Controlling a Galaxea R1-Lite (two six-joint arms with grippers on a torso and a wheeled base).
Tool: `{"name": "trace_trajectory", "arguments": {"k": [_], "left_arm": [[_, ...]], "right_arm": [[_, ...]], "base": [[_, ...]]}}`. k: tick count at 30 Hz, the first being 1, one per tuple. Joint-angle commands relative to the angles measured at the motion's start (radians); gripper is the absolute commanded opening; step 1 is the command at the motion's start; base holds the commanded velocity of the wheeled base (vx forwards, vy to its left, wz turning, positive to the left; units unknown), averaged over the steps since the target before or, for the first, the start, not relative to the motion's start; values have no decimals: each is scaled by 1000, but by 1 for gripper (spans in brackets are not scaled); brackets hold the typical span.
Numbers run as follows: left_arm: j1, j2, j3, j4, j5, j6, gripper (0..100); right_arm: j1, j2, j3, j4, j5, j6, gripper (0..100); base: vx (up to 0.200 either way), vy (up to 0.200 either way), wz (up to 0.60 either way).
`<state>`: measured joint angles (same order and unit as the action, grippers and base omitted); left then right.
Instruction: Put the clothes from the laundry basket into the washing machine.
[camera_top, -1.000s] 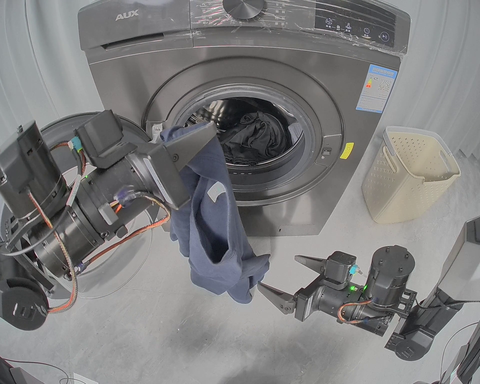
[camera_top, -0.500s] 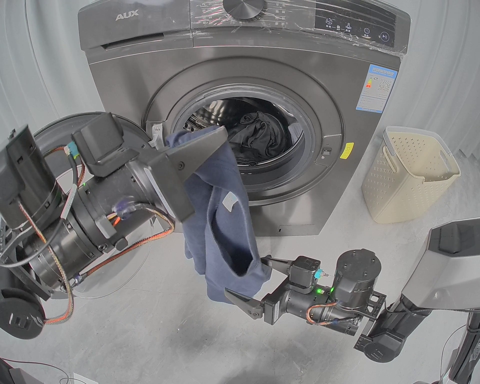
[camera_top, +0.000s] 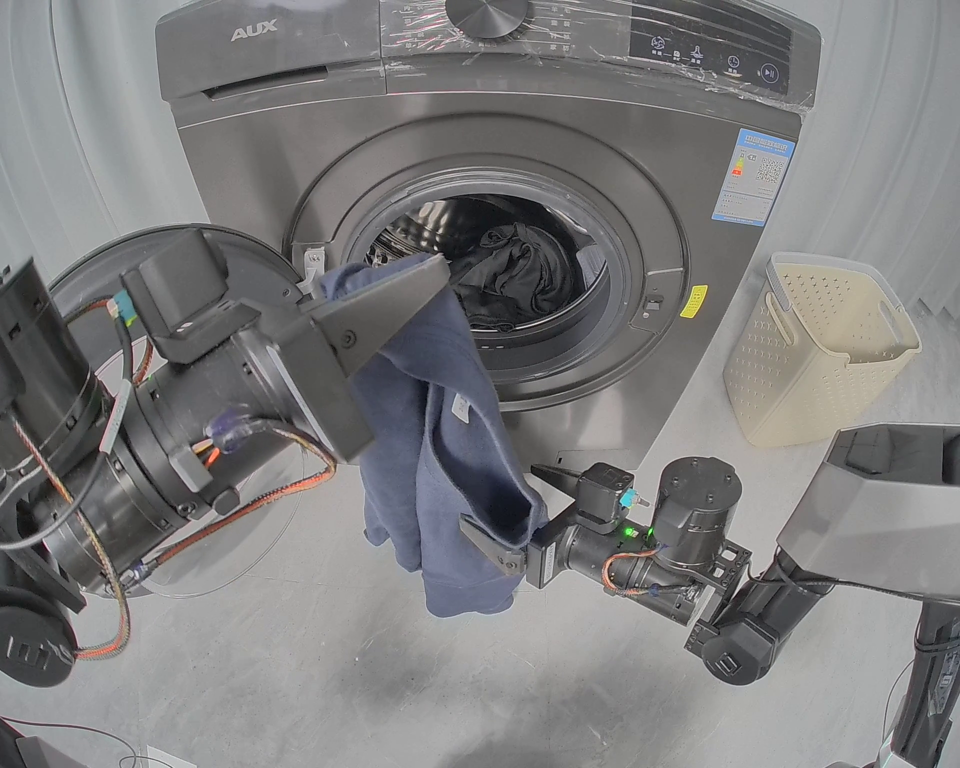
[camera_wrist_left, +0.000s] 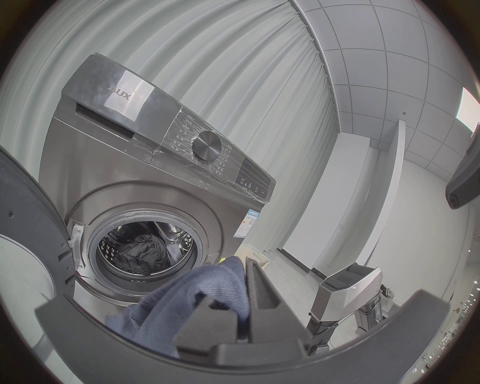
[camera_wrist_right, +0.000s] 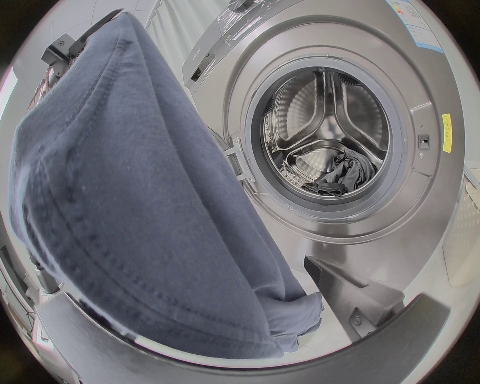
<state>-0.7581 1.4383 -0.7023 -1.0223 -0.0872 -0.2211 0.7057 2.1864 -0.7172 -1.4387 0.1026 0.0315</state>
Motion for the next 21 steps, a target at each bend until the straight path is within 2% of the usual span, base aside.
{"name": "trace_trajectory", "arguments": {"k": [1,7,15,21], "left_arm": [[2,-4,0,-1,0,0,0],[0,-4,4,-1,0,0,0],[-3,-6,7,-1,0,0,0],[-9,-7,11,-2,0,0,0]], "right_arm": [[-8,-5,13,1,3,-2,100],[11,12,1,1,11,-2,100],[9,79,-113,8,11,-5,100],[15,161,-291,52,12,-18,100]], "base": [[0,0,0],[0,0,0],[0,0,0],[0,0,0]]}}
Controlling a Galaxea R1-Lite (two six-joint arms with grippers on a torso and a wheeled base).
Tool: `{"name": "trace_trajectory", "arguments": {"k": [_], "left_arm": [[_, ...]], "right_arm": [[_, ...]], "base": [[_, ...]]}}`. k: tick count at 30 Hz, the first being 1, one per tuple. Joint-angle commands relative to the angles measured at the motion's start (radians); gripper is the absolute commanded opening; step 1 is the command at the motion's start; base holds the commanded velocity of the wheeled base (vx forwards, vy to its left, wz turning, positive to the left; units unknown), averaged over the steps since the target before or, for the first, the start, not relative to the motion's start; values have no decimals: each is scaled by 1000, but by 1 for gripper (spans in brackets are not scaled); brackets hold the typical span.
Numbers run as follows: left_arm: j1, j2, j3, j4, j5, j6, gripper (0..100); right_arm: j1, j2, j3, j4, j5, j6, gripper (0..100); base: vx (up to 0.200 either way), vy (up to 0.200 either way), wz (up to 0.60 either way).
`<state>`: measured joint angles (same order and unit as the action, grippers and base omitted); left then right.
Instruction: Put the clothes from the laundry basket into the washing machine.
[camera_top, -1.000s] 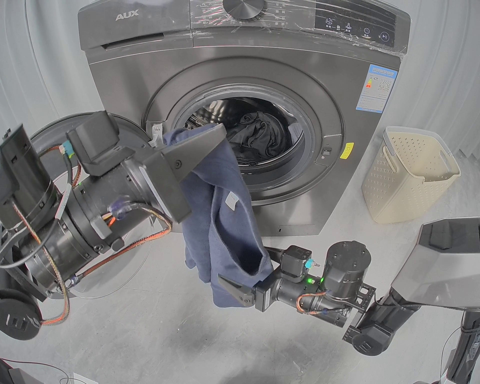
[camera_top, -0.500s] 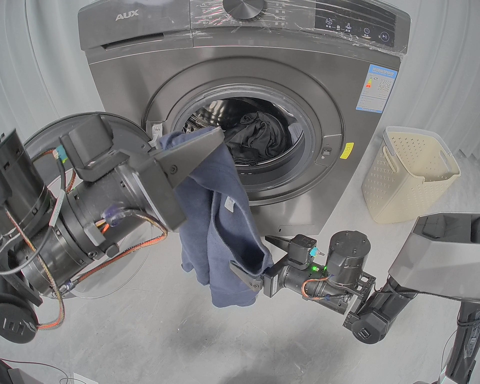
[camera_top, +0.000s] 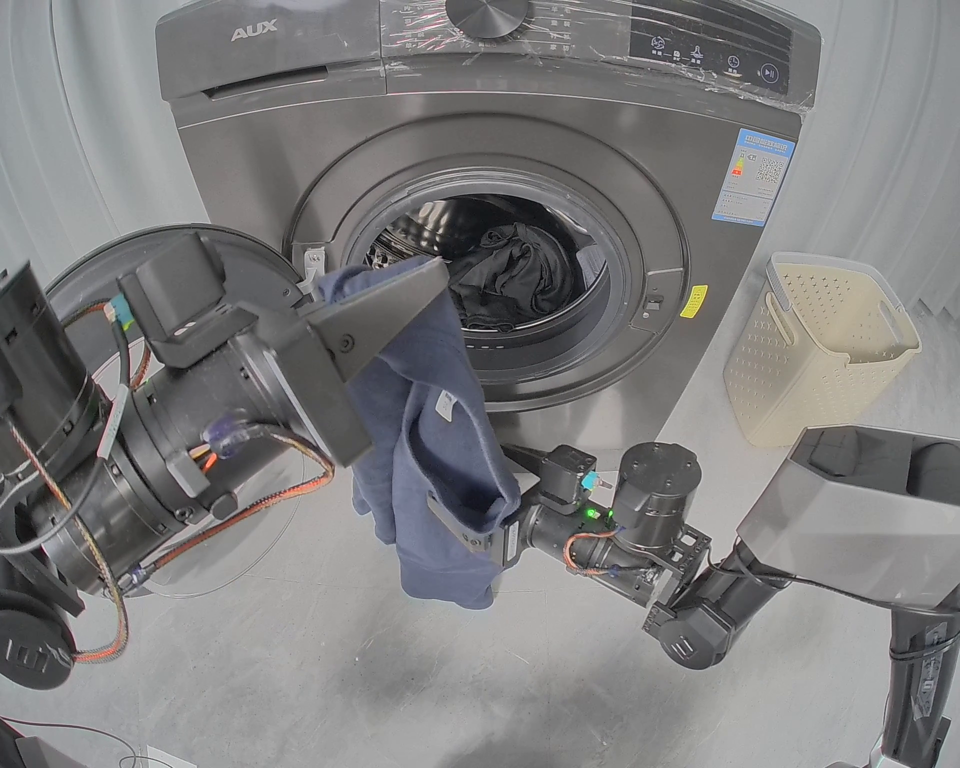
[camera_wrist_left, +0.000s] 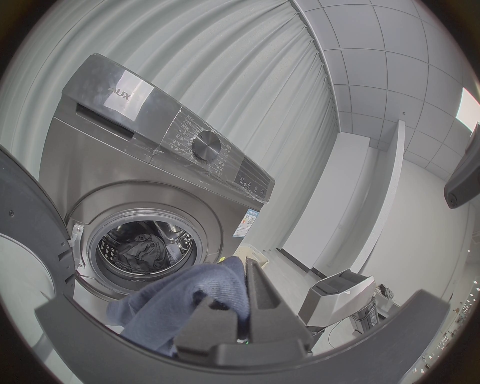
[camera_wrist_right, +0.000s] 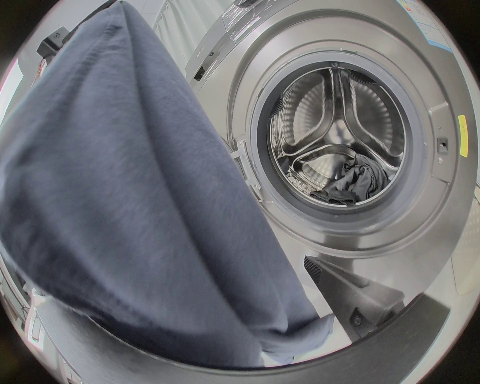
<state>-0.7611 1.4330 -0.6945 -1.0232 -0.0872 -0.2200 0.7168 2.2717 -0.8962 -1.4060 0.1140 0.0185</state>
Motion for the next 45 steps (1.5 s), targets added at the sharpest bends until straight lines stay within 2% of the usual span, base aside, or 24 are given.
{"name": "trace_trajectory", "arguments": {"k": [1,9,16,17,24,27,34,38,44,45], "left_arm": [[-7,-2,1,-2,0,-1,0],[-12,-3,0,-8,0,1,0],[-9,-22,-7,-5,0,-1,0],[-7,-23,-7,-5,0,-1,0],[6,-23,3,-3,7,-1,0],[83,-26,32,-9,4,1,0],[203,3,128,-11,-9,4,0],[247,55,187,-14,-45,18,0],[247,149,254,-34,-65,37,0],[243,184,276,-64,-82,51,0]], "right_arm": [[3,92,-141,22,1,-6,100],[3,190,-283,24,-10,-8,100],[-17,209,-325,16,-25,-6,100],[-19,207,-325,15,-25,-6,0],[-45,154,-276,10,-30,-5,0],[-91,45,-150,4,-37,-5,0],[-165,-138,36,-22,-31,-3,0],[-172,-195,75,-21,-37,3,0],[-162,-225,85,-13,-53,9,0],[-155,-225,77,-10,-70,20,0]], "base": [[0,0,0],[0,0,0],[0,0,0],[0,0,0],[0,0,0],[0,0,0],[0,0,0],[0,0,0],[0,0,0],[0,0,0]]}}
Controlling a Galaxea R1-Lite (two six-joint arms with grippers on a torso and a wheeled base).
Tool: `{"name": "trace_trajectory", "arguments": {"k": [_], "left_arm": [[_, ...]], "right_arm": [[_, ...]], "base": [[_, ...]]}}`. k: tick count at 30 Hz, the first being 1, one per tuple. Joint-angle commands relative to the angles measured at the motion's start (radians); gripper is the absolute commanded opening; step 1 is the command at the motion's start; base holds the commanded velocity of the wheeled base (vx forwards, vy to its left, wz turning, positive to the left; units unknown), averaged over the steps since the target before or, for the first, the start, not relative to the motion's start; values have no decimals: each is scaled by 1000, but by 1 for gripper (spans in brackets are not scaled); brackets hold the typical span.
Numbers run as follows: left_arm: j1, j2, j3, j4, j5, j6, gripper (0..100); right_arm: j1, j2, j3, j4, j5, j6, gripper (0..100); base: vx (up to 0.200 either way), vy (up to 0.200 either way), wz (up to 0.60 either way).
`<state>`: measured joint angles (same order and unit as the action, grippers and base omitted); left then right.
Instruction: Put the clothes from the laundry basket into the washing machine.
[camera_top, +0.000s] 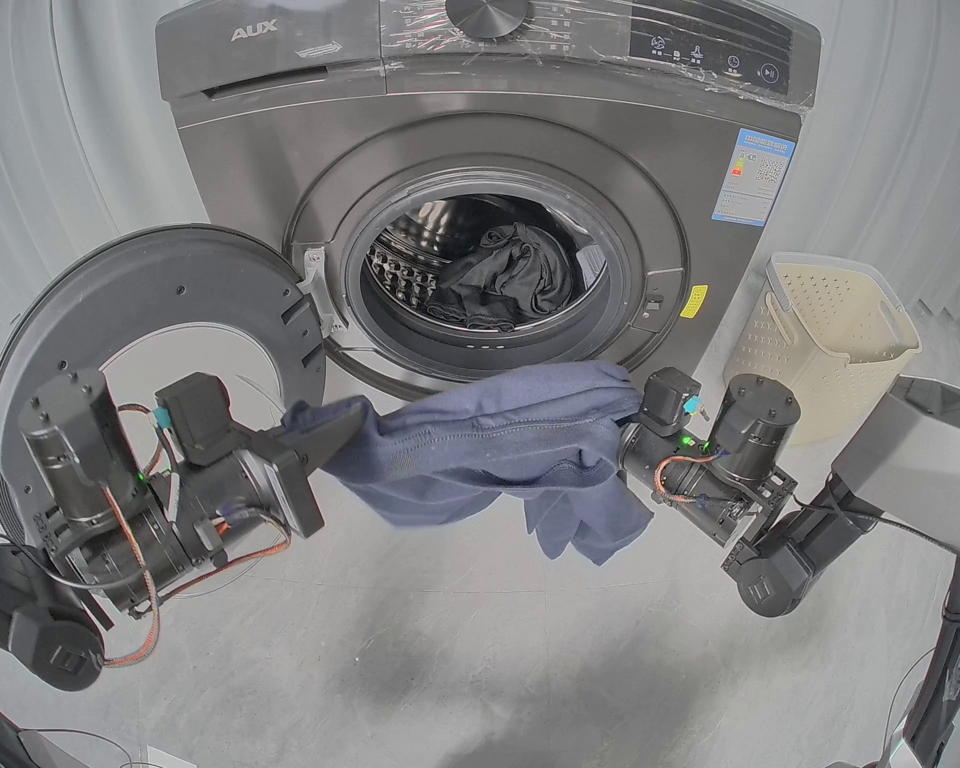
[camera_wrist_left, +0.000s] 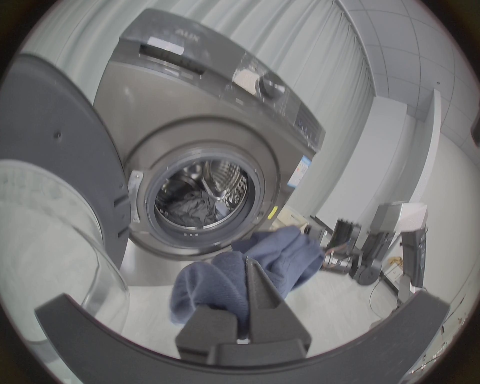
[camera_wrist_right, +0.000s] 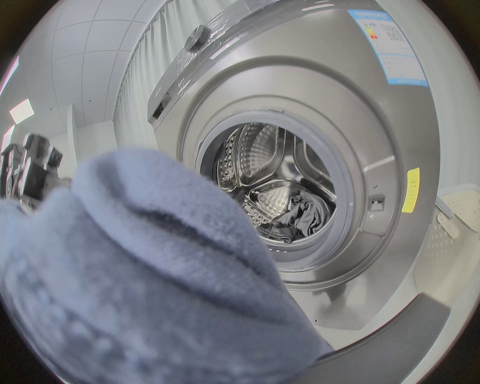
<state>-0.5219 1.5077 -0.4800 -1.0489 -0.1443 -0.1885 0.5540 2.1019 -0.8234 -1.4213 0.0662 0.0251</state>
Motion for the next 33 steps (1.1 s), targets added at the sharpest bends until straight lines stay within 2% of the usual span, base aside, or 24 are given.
{"name": "trace_trajectory", "arguments": {"k": [1,4,5,6,9,13,17,18,23,29,33], "left_arm": [[2,137,77,-62,-34,29,0],[-4,200,103,-112,-41,47,0],[-10,272,116,-171,-41,67,0],[-12,278,118,-175,-41,67,0],[-30,404,150,-318,-43,73,0],[-40,514,162,-497,-37,73,0],[-33,536,153,-499,-38,86,0],[-40,533,153,-499,-40,83,100],[-101,487,176,-499,-41,77,100],[-196,344,189,-493,-40,78,100],[-224,289,176,-487,-41,80,100]], "right_arm": [[10,-56,1,8,-28,18,0],[26,-56,-11,12,-35,21,0],[35,-56,-22,12,-43,22,0],[37,-54,-23,12,-45,22,0],[50,-54,-34,13,-72,42,0],[50,-56,-33,15,-72,44,0],[41,-56,-36,24,-72,44,0],[40,-54,-37,28,-72,44,0],[40,-34,-69,35,-72,44,0],[37,-10,-106,53,-74,44,0],[38,-8,-106,65,-74,39,0]], "base": [[0,0,0],[0,0,0],[0,0,0],[0,0,0],[0,0,0],[0,0,0],[0,0,0],[0,0,0],[0,0,0],[0,0,0],[0,0,0]]}}
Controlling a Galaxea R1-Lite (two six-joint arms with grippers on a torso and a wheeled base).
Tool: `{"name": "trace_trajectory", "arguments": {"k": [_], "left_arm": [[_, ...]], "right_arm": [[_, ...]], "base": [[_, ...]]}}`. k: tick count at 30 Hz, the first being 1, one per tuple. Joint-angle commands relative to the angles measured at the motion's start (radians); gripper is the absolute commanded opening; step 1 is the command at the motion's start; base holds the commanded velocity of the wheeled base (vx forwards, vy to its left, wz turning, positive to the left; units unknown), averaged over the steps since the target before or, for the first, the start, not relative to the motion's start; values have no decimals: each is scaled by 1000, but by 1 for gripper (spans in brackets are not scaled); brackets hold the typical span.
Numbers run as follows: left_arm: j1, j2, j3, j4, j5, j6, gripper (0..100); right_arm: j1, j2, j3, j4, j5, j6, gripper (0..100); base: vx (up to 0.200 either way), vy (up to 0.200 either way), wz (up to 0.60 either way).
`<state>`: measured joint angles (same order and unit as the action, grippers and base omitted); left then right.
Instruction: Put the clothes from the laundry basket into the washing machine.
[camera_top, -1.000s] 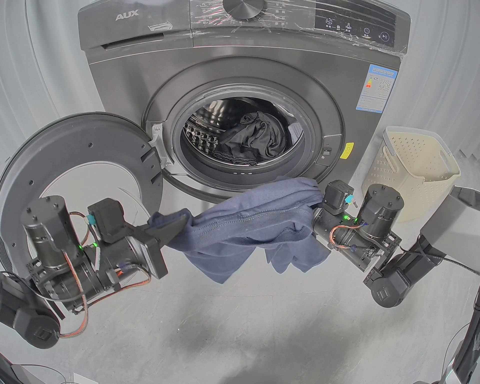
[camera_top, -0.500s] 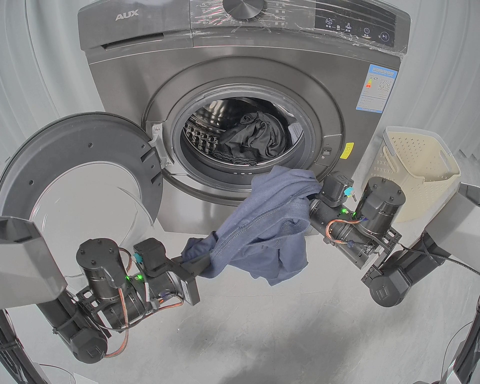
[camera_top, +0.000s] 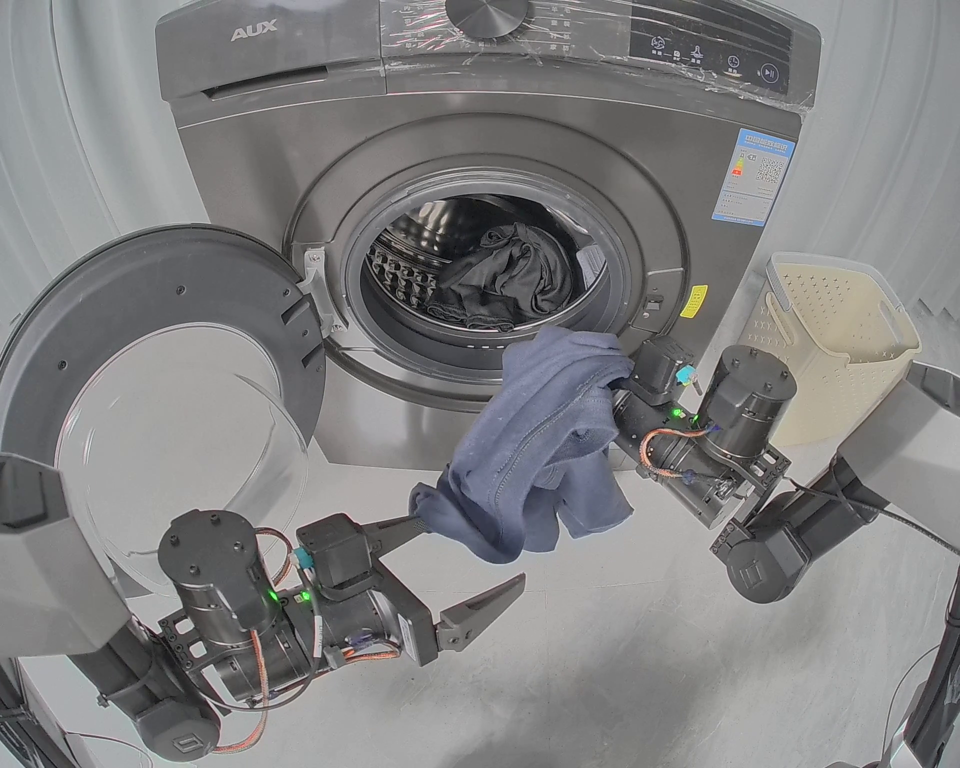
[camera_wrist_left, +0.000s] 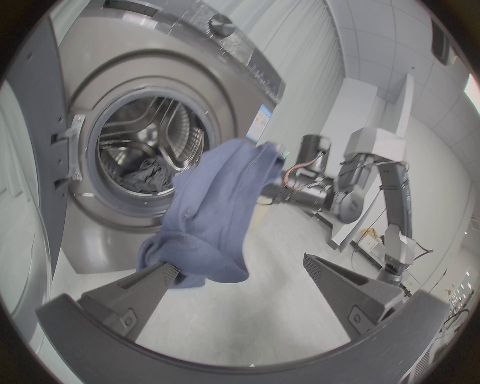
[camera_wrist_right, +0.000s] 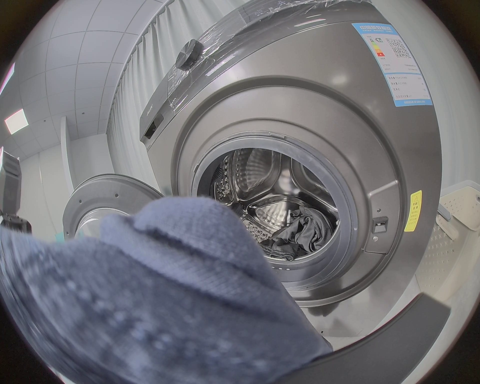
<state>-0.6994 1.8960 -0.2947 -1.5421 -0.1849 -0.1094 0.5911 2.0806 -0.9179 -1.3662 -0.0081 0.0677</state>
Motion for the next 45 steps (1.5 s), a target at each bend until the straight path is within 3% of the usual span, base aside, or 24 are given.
{"name": "trace_trajectory", "arguments": {"k": [1,10,19,23,30,35,43,44,45], "left_arm": [[-52,-104,-14,8,-1,-1,100],[-38,17,-90,0,10,10,100],[24,166,-207,-3,4,31,100],[26,212,-285,7,4,34,100],[55,321,-426,19,12,36,100],[64,339,-460,20,13,39,100],[69,367,-506,28,35,39,100],[69,367,-508,28,38,39,0],[69,367,-508,28,38,39,0]], "right_arm": [[3,13,-12,12,-1,-3,0],[36,6,-9,16,-3,-3,0],[49,-14,4,16,-3,-3,0],[85,-42,33,18,-33,0,0],[145,-65,63,29,-39,6,0],[165,-71,74,30,-70,26,0],[184,-71,76,29,-73,34,0],[185,-71,76,29,-73,37,0],[185,-71,76,29,-73,37,0]], "base": [[0,0,0],[0,0,0],[0,0,0],[0,0,0],[0,0,0],[0,0,0],[0,0,0],[0,0,0],[0,0,0]]}}
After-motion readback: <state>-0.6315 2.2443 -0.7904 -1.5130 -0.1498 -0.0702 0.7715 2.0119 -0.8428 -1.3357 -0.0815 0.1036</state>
